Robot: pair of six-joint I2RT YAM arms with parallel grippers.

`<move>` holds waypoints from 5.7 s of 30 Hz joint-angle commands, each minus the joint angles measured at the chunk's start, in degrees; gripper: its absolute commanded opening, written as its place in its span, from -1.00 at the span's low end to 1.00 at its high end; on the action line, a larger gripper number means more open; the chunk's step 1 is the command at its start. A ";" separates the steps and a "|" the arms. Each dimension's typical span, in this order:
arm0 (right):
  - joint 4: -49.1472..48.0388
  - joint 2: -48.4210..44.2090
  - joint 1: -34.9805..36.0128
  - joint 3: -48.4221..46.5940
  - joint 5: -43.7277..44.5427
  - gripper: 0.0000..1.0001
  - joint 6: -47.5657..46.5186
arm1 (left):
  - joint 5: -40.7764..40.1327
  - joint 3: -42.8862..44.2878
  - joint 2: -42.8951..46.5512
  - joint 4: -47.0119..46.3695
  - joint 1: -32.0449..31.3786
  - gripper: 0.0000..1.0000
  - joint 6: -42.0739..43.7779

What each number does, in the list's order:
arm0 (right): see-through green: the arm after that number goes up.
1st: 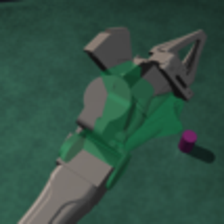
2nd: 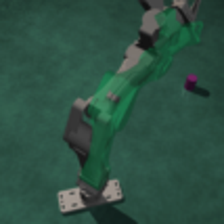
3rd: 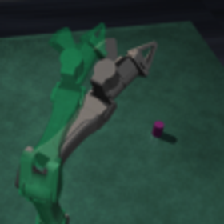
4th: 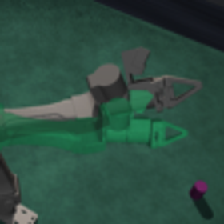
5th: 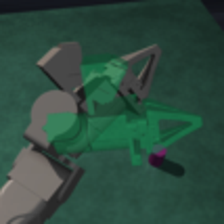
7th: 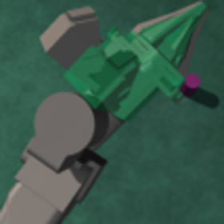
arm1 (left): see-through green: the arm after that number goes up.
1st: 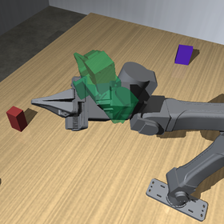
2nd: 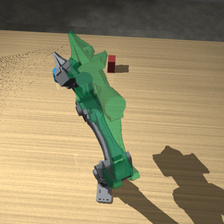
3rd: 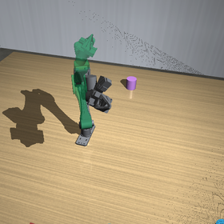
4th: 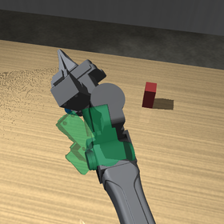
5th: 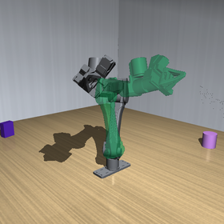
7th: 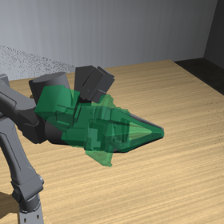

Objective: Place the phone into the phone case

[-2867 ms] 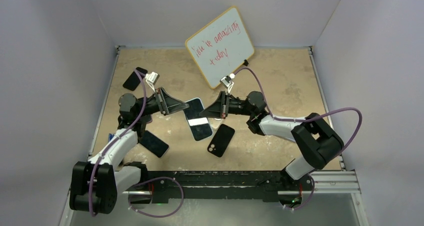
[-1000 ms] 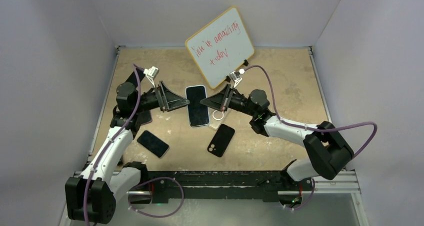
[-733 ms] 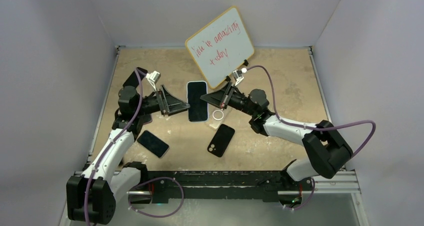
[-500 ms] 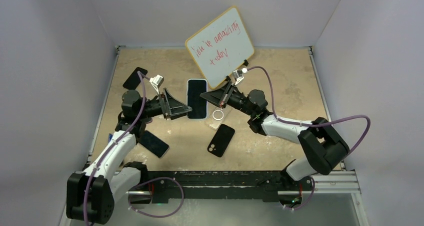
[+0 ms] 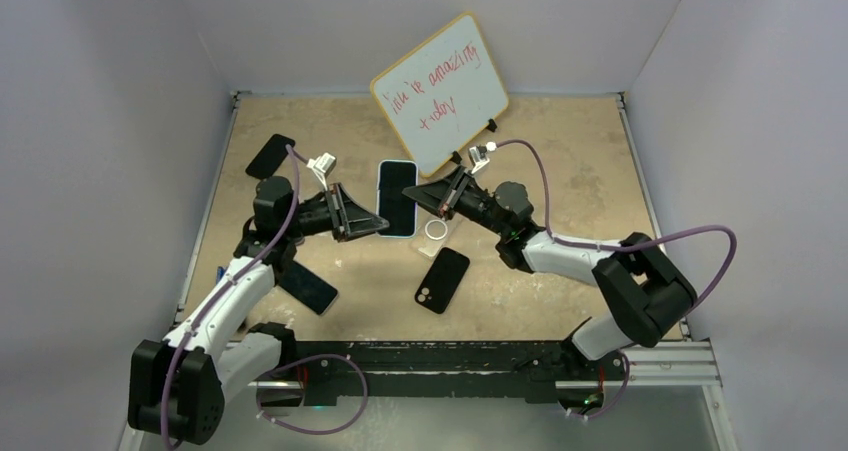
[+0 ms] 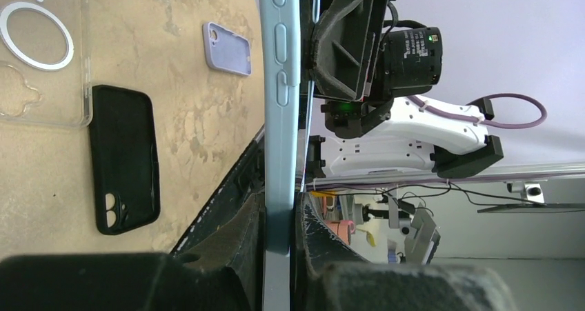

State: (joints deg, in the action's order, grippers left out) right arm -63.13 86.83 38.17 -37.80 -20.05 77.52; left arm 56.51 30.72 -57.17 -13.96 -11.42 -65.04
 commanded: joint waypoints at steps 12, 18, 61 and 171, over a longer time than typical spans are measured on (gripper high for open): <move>3.15 -8.24 -0.18 -0.79 -3.17 -1.00 -6.14 | -2.55 2.89 1.53 -2.69 0.15 -0.17 -1.21; 3.98 -9.42 -0.15 0.59 -7.01 -1.00 -6.50 | -3.04 4.12 0.45 -5.63 0.24 0.00 -0.35; 35.93 -17.43 -5.46 -1.11 -0.60 -1.00 -21.21 | -13.72 8.65 -2.85 17.69 0.17 0.34 25.41; 61.74 -6.85 4.21 -12.44 3.63 0.90 -37.65 | -52.43 -2.73 -6.98 51.31 8.63 0.12 12.38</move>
State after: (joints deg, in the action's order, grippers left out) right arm 4.60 79.40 38.76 -50.43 -16.05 36.27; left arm -3.77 30.61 -65.39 44.25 -2.96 -54.30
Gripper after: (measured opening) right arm 0.966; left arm 0.729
